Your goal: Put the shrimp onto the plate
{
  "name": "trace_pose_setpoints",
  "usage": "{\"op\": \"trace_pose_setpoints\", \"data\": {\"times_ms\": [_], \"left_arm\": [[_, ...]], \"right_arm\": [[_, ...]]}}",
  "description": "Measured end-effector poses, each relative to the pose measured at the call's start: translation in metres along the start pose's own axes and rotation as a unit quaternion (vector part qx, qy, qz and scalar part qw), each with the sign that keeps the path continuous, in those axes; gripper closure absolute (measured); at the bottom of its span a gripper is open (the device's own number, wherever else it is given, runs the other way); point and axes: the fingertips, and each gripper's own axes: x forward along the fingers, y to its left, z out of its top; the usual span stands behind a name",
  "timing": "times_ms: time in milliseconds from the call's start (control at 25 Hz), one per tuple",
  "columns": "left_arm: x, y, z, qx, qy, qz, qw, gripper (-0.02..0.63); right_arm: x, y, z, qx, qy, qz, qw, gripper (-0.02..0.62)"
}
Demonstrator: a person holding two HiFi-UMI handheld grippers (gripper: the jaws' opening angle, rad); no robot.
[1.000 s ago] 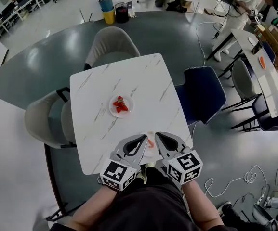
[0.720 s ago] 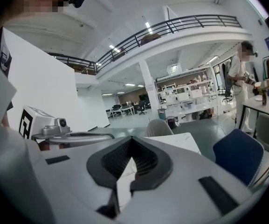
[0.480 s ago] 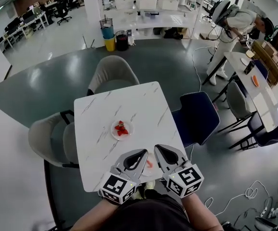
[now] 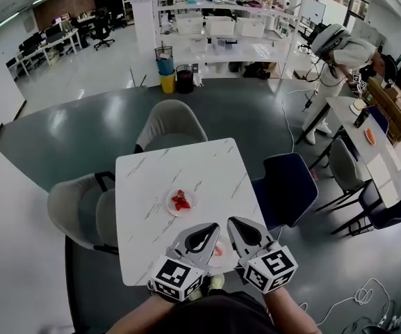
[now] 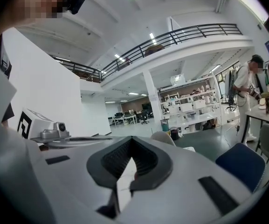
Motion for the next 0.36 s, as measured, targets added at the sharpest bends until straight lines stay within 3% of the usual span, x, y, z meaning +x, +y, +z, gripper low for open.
{"op": "trace_pose_setpoints", "data": {"times_ms": [360], "left_arm": [[-0.0003,-0.0041,-0.0007,0.002,0.0,0.006,1.0,0.598]], "right_arm": [[-0.0034,0.0017,0.0016,-0.003,0.0,0.005,1.0,0.594]]}}
